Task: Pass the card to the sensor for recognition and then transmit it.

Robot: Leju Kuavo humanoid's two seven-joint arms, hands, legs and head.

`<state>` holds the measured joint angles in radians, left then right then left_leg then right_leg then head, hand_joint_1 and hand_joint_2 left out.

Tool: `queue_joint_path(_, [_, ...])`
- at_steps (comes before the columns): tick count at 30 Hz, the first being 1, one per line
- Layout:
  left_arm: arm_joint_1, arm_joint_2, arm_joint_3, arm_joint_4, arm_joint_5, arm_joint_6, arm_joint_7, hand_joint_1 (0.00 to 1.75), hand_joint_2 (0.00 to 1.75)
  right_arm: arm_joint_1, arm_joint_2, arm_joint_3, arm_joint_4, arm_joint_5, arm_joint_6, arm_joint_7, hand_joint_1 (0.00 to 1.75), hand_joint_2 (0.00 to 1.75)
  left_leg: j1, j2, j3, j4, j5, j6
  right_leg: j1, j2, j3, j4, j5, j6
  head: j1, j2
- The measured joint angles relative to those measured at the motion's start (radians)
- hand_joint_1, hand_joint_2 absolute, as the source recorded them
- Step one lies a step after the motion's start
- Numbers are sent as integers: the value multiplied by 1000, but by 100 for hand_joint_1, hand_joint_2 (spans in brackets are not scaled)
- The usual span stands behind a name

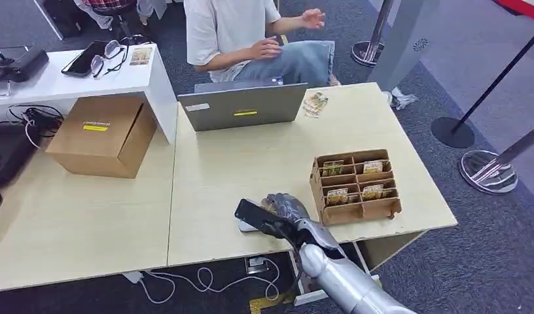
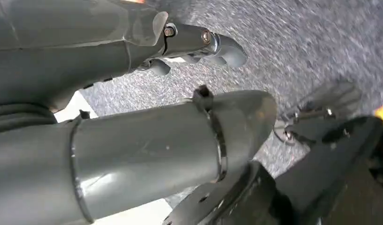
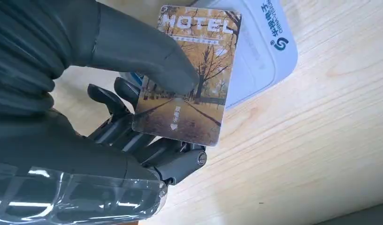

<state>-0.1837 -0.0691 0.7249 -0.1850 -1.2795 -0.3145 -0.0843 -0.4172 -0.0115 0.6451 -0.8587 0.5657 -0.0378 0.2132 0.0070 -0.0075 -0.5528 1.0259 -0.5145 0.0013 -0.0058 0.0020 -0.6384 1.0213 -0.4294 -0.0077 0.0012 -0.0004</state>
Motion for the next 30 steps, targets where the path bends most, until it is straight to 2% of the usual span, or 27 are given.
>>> queue_joint_path(2, [-14, 11, -26, -19, -1, -66, -3, 0, 0, -1, 7, -3, 8, 4, -1, 0, 175, 175, 0, 0, 0, 0, 0, 0, 0, 0, 0, 0, 0, 0, 0, 0])
queue_joint_path(3, [-19, 17, -36, -27, 0, -78, -3, 0, 0, -1, 10, -4, 10, 5, -1, 0, 175, 175, 0, 0, 0, 0, 0, 0, 0, 0, 0, 0, 0, 0, 0, 0])
queue_joint_path(17, [-33, 31, -84, -60, 3, -91, -3, 0, 0, -2, 22, -9, 26, 7, -1, 0, 175, 175, 0, 1, 0, 0, 0, 0, 0, 0, 0, 0, 0, 0, 0, 0])
queue_joint_path(19, [-31, 33, -97, -71, 14, -123, -15, 0, 0, -2, 23, -10, 26, 13, -2, -1, 175, 175, 0, 1, 0, 0, 0, 0, 0, 0, 0, 0, 0, 0, 0, 0])
queue_joint_path(23, [-28, 43, -178, -133, 118, -214, -11, 0, 0, -1, 28, -26, 26, 28, -6, -7, 175, 175, 0, 1, 0, 0, 0, 0, 0, 0, 0, 0, 0, -1, 0, 0])
queue_joint_path(30, [8, 50, -368, -258, 337, -215, 74, 0, 0, 0, 35, -75, 15, 57, -29, 2, 175, 175, 0, 1, 0, 0, 0, 0, 0, 0, 0, 0, 0, -1, 0, 0])
